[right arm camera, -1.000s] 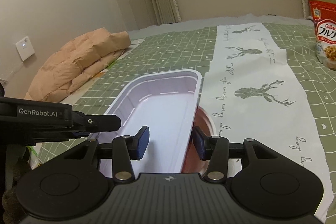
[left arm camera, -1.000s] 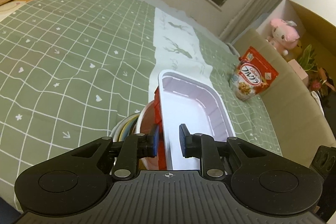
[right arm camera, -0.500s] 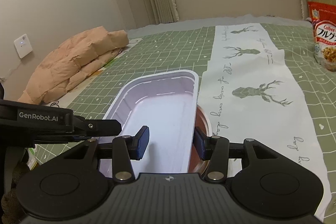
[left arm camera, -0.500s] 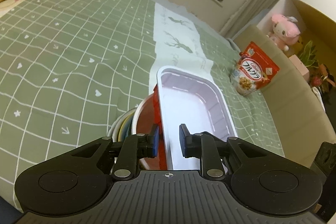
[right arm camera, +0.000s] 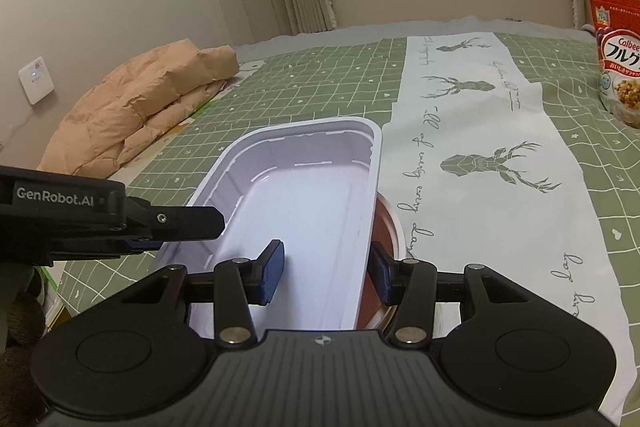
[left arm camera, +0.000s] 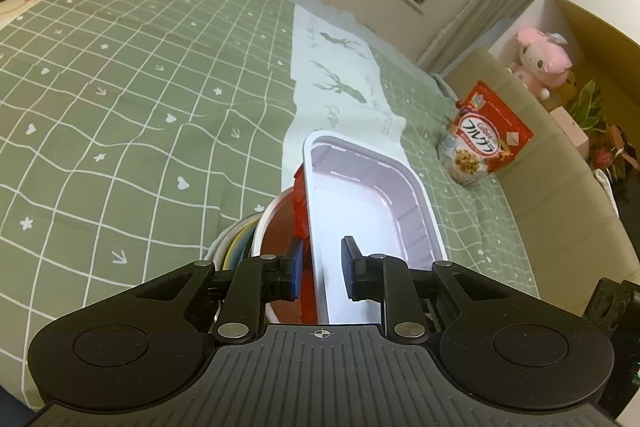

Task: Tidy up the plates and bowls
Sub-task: 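Lower the tray onto the white bowl with the right gripper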

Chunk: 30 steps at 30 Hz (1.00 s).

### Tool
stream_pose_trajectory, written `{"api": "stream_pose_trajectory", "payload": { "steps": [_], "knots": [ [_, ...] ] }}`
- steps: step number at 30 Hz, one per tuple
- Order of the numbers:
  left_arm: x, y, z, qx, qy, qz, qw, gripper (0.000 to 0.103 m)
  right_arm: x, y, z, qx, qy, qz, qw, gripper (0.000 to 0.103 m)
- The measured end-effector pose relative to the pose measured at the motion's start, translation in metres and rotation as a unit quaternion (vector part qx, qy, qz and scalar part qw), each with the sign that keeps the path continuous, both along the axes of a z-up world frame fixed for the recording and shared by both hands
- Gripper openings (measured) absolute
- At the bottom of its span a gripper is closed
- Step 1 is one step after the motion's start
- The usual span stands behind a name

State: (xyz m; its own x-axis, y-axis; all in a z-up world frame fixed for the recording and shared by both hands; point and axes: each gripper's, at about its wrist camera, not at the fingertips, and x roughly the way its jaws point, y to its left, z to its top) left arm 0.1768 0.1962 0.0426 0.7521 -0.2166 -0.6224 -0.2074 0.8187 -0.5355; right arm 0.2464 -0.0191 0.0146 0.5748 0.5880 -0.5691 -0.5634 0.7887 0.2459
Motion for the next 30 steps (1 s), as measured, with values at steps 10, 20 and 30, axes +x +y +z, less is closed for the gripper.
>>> {"api": "stream_pose_trajectory", "payload": {
  "steps": [10,20,30],
  "knots": [
    [-0.005,-0.002,0.002,0.004,0.002,0.001,1.0,0.023,-0.011,-0.006,0.01,0.01,-0.017,-0.002,1.0,0.047],
    [-0.006,0.0,0.001,0.006,0.004,0.003,1.0,0.023,-0.015,-0.005,0.01,0.008,-0.021,-0.001,1.0,0.047],
    [-0.013,0.005,0.002,0.019,0.007,0.025,0.9995,0.023,-0.017,-0.012,0.011,0.0,-0.042,-0.032,0.999,0.047]
  ]
}}
